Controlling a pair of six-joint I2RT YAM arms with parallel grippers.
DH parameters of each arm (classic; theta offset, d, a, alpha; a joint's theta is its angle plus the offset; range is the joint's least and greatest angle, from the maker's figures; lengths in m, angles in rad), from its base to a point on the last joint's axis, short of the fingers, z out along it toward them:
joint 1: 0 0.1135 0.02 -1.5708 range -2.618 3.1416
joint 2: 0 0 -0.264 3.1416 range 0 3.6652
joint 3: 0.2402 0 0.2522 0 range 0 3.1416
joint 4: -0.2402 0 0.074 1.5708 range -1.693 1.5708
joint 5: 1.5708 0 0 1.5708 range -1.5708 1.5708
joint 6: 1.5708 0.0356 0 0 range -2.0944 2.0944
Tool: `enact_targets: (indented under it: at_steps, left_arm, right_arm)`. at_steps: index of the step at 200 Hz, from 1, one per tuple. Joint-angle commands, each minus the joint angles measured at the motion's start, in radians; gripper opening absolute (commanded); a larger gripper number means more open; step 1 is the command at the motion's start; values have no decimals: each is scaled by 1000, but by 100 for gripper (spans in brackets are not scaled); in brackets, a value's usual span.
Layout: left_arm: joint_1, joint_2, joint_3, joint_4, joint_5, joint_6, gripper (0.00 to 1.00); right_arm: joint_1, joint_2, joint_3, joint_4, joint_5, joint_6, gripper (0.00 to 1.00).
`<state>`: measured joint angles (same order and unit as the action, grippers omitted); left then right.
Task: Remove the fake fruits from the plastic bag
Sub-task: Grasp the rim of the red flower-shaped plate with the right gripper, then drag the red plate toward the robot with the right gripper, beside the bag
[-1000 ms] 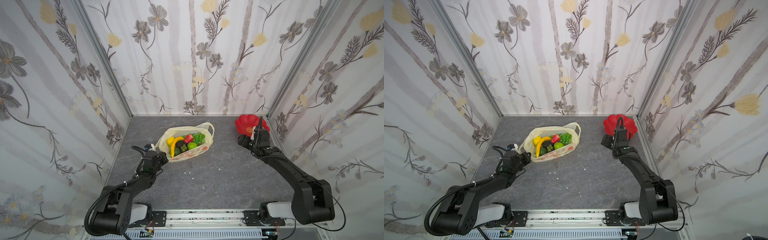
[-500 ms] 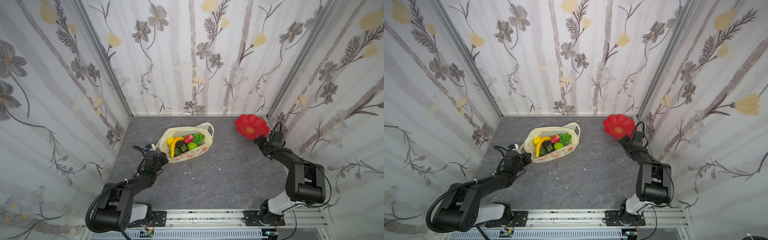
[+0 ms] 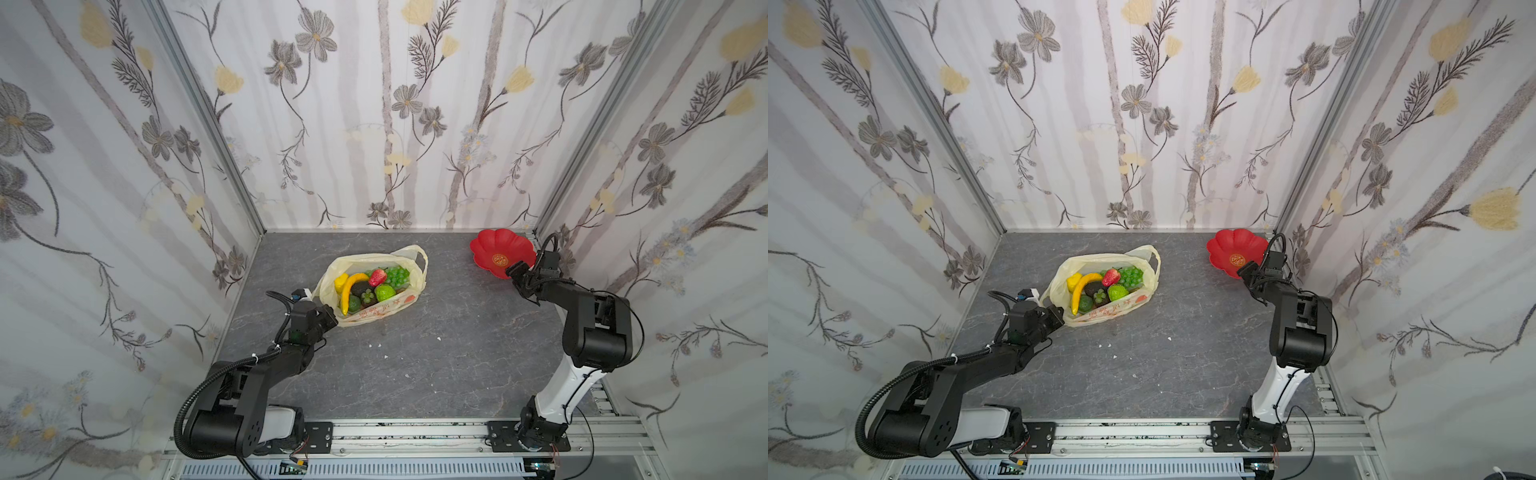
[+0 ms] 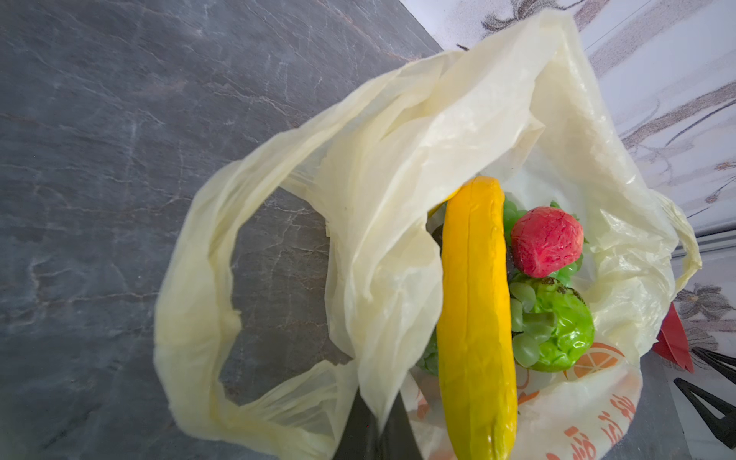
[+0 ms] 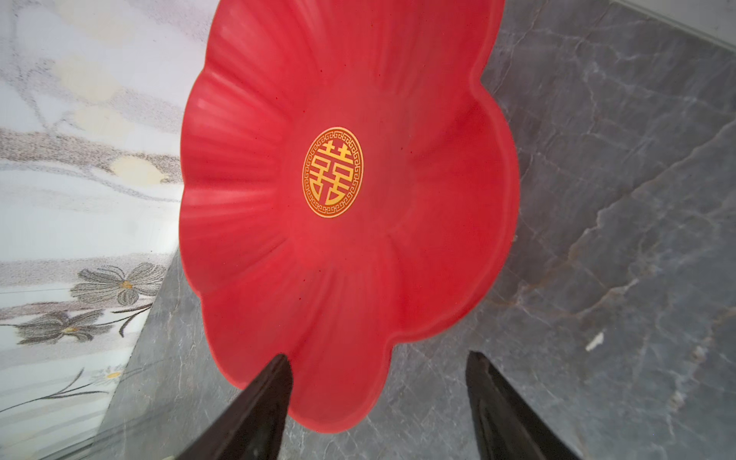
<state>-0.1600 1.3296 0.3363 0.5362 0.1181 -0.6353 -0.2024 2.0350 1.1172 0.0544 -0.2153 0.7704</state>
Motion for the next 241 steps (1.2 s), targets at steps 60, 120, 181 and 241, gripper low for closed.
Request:
enact_targets:
  at_steps: [60,120,181,241]
  left_arm:
    - [1,-3,7,19,5,8,0]
    - [-1,0,9,18,3,10,0]
    - [-3,-26,2,13,-10,16,0]
    - [-3,-34,0,7,-24,20,0]
  right_arm:
    - [0,120,122,-51,-21,-24,47]
    - [1,122,121,-69,-42,-40,27]
    - [-26,35,-24,37,-143,-19,12]
    - [-26,-140,-263,78,-205,-71,6]
